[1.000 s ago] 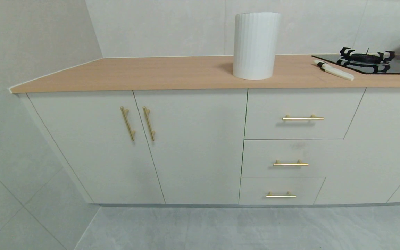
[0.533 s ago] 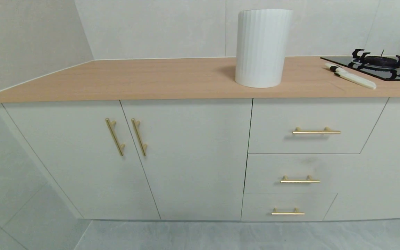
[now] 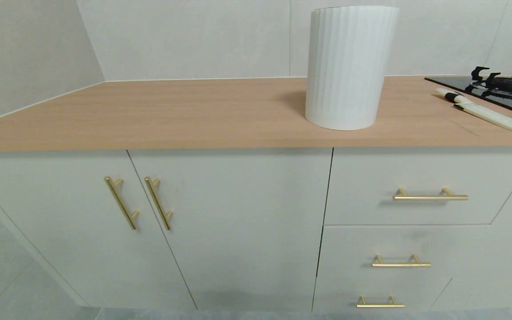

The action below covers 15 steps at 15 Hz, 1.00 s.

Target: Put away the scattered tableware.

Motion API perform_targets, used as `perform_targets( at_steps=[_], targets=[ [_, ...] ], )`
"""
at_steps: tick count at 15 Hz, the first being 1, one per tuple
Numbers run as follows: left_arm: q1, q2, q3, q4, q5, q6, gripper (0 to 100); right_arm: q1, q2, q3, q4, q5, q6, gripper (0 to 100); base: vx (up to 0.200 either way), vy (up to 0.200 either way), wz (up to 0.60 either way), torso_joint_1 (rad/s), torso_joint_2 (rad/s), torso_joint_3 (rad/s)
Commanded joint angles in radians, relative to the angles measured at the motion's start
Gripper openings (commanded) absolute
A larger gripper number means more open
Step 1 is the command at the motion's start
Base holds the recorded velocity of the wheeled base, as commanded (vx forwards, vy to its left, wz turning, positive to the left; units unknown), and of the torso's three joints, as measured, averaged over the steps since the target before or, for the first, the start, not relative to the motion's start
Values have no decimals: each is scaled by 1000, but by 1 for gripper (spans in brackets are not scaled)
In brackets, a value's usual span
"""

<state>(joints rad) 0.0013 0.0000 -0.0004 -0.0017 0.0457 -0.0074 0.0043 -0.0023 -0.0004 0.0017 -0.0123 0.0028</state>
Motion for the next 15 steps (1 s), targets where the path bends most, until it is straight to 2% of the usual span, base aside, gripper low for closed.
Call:
perform_targets(
  at_steps=[1, 4, 7, 15],
  targets=[
    [0, 0, 0, 0, 0, 0, 100, 0, 2, 0, 0, 0, 0, 100, 0, 0, 0, 0, 0, 0],
    [0, 0, 0, 0, 0, 0, 100, 0, 2, 0, 0, 0, 0, 100, 0, 0, 0, 0, 0, 0],
    [0, 0, 0, 0, 0, 0, 100, 0, 2, -1, 0, 0, 0, 100, 0, 0, -600, -1, -2, 1],
    [0, 0, 0, 0, 0, -2, 100, 0, 4, 0, 0, 0, 0, 100, 0, 0, 0, 0, 0, 0]
  ],
)
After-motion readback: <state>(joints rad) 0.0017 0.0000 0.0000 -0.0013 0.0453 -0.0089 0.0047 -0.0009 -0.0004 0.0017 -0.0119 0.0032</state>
